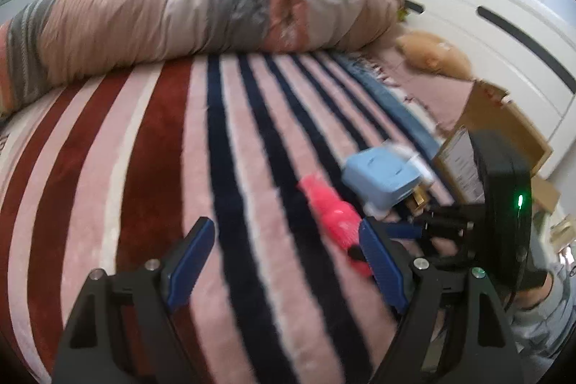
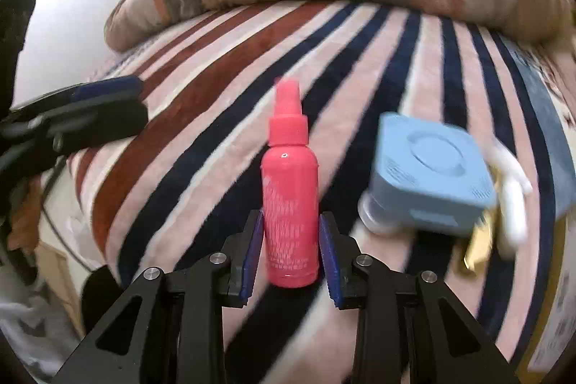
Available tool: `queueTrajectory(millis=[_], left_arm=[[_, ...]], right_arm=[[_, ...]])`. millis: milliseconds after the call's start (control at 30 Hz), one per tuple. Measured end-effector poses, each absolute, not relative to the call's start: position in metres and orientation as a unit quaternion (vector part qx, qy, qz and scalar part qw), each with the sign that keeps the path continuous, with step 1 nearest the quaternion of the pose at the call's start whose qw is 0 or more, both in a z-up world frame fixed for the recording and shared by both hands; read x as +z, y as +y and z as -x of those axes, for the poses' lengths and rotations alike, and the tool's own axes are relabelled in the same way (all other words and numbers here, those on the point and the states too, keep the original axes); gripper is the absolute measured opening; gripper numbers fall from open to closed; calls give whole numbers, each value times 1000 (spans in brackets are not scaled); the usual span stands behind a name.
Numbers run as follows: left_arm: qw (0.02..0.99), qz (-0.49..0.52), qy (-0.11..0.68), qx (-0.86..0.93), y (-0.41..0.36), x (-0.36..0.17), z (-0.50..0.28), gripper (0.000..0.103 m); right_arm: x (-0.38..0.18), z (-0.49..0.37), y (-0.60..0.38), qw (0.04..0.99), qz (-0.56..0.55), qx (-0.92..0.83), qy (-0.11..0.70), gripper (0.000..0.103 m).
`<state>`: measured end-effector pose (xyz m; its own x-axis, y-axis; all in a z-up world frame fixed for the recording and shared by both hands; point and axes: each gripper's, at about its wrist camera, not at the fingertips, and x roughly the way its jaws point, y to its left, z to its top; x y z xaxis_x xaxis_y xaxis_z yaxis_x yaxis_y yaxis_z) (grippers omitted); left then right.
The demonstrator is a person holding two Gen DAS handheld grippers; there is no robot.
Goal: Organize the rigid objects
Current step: 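Grasp the pink spray bottle with the right tool, then lower the pink bottle into the box and open the right tool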
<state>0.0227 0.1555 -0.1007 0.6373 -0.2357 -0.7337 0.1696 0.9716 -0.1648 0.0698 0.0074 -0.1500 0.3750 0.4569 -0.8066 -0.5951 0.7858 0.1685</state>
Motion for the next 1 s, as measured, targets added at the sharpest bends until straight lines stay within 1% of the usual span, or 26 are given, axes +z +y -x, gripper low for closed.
queueTrajectory(millis=[200, 333, 467, 600, 633, 667, 700, 767, 867, 1000], left_arm=[[895, 75, 429, -98, 174, -119, -24, 80], [884, 104, 442, -112, 173, -123, -29, 80], [882, 151, 402, -193, 161, -94, -29, 79], [886, 146, 361, -252, 127, -54, -31, 79], [885, 144, 351, -269, 116, -43, -31, 72], [884, 144, 339, -288, 103, -31, -31, 63], [882, 144, 333, -300, 94, -23, -31, 59], [881, 126, 320, -324, 65, -3, -33, 46], [889, 73, 305, -334, 10, 27, -39, 40], [879, 22, 304, -366, -69, 50, -60, 36]], right_arm=[[-166, -87, 24, 810, 67, 330, 480, 27], [-160, -76, 25, 818, 90, 337, 458, 27], [-119, -45, 9, 824, 77, 380, 412, 27], [-70, -17, -18, 842, 57, 402, 355, 27], [-58, -10, -28, 847, 53, 405, 341, 27], [-47, -3, -39, 853, 51, 405, 326, 27], [-39, 0, -46, 857, 50, 403, 318, 27], [-24, 5, -67, 865, 42, 399, 301, 27], [-1, 7, -113, 877, 21, 391, 280, 27], [14, 6, -182, 894, -6, 354, 274, 27]])
